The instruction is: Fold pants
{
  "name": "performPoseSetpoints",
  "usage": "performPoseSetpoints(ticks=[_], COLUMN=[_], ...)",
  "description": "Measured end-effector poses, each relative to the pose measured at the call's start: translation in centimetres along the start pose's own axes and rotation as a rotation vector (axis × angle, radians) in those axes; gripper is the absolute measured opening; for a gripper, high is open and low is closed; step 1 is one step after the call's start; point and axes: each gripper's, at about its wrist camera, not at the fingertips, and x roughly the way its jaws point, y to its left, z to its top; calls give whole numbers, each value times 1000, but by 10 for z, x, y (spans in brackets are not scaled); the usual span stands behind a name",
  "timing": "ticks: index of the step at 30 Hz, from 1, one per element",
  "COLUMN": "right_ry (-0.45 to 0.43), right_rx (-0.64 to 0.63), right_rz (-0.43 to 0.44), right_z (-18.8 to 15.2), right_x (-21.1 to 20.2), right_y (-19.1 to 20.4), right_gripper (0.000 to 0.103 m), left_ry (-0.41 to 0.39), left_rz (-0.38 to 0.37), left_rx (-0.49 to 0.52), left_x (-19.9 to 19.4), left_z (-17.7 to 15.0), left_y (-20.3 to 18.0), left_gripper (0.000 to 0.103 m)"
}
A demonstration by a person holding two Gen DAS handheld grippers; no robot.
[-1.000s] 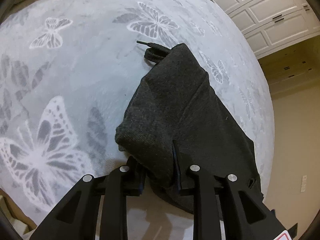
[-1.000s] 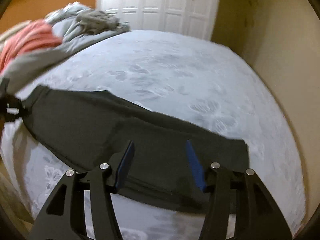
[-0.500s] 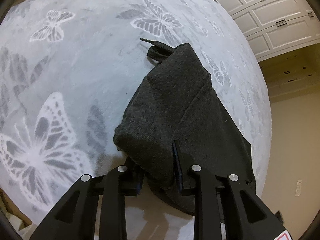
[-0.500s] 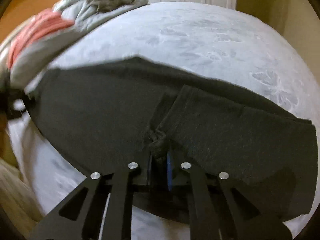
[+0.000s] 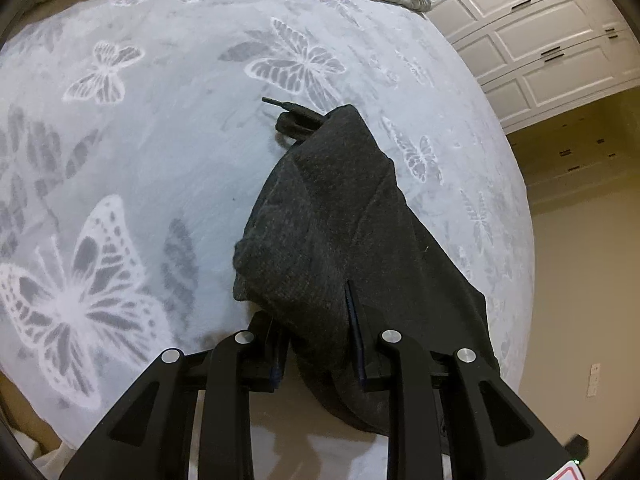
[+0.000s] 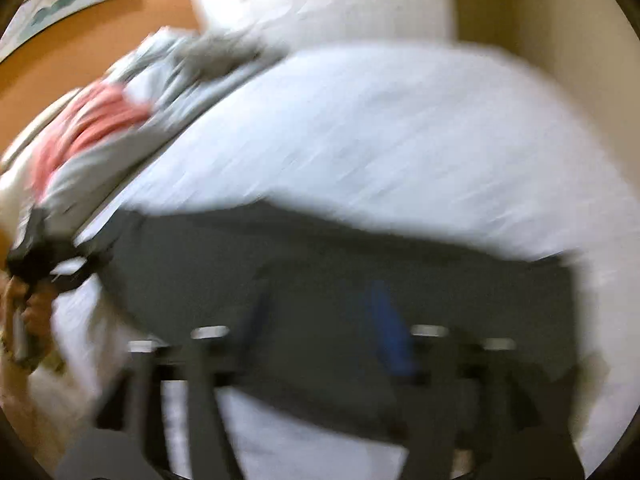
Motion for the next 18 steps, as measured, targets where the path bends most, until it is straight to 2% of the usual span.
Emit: performPoseSetpoints(ticks=[1,3,5,7,9,11,13,14,15,16,18], right_ry=[-31,-40,-48,-30,10,104,127,153,190,230,197], right_rx=[4,19,59,100,168,223,252,255,266,280,267], right_rz=[-82,-194,-283,-374,-422,-417,-346,-290,-239,-218,-274], right_z=[2,2,0,-1,-4,-10,-15,-15,-18,-22,-19], right_x=[-14,-30,-39,-38,-30,-13,2,12,22,33,29], right_y=[-15,-41,-70,-101,-132,-154,-161,-162,-163,-165,-161], right_gripper=[68,68,61,60,60,60,58,41,28,22,21], left_ry=[2,6,-1,-10,-17,-25,-28,-30,-31,-33,-33], left_rz=[3,1,-4,4,21,36,44,46,48,51,51], left_rx=[-5,-17,-13,0,12,21,28,36,43,50,64], left_x=[1,3,0,-2,-2,-1,0,0,0,0,0], left_z=[0,-1,0,-1,-2,-4,-4,-4,-4,-4,-4], left_y=[0,1,0,-2,-6,-9,-10,-11,-12,-13,-14], left_gripper=[21,21,21,21,21,21,21,21,21,21,21])
